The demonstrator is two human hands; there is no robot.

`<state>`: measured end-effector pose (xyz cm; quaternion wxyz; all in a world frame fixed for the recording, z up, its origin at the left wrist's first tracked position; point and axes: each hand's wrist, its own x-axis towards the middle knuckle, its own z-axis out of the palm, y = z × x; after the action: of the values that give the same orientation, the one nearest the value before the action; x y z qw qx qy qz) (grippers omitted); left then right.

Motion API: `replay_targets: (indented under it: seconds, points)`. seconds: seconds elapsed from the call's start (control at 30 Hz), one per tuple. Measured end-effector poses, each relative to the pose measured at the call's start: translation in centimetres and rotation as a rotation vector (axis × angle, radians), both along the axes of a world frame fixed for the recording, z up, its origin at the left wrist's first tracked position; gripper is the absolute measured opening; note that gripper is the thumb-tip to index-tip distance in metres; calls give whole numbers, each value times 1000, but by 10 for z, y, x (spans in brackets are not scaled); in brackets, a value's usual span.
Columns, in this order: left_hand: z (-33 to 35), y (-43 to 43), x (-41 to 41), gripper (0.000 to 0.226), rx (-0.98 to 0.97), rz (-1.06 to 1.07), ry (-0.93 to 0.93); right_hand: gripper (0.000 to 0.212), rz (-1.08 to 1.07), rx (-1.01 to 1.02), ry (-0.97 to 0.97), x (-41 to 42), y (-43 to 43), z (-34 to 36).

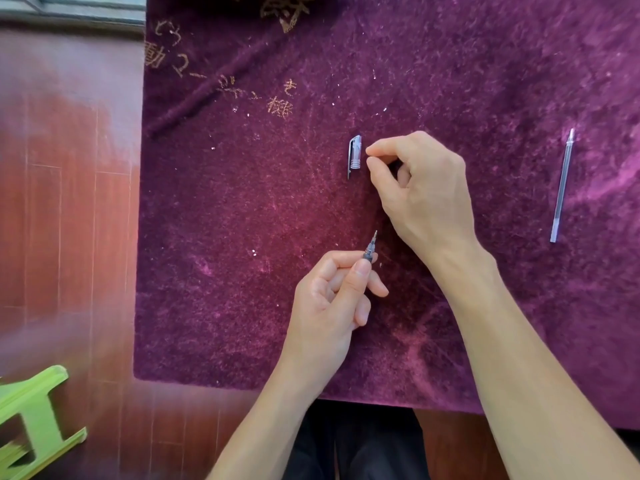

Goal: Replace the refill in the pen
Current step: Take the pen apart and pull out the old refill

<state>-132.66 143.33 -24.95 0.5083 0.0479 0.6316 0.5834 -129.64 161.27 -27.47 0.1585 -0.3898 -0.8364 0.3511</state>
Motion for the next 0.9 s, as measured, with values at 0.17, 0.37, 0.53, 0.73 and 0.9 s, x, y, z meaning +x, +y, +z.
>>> replay_targets:
  seconds: [0.17, 0.37, 0.53, 0.73, 0.9]
  points:
    - [-1, 0, 2, 17, -11, -6, 6, 14, 13, -5, 7, 0, 1, -2]
    - [0, 2, 2, 16, -18, -2, 1, 16, -10, -40, 15, 0, 3, -3]
    - [0, 2, 3, 15, -20, -5, 1, 17, -7, -45, 26, 2, 4, -6]
    - [-2, 1, 5, 15, -31, -20, 10, 18, 8, -33, 22, 4, 5, -7]
    - [-1, 1, 7, 15, -34, -14, 10, 20, 10, -53, 11, 8, 4, 2]
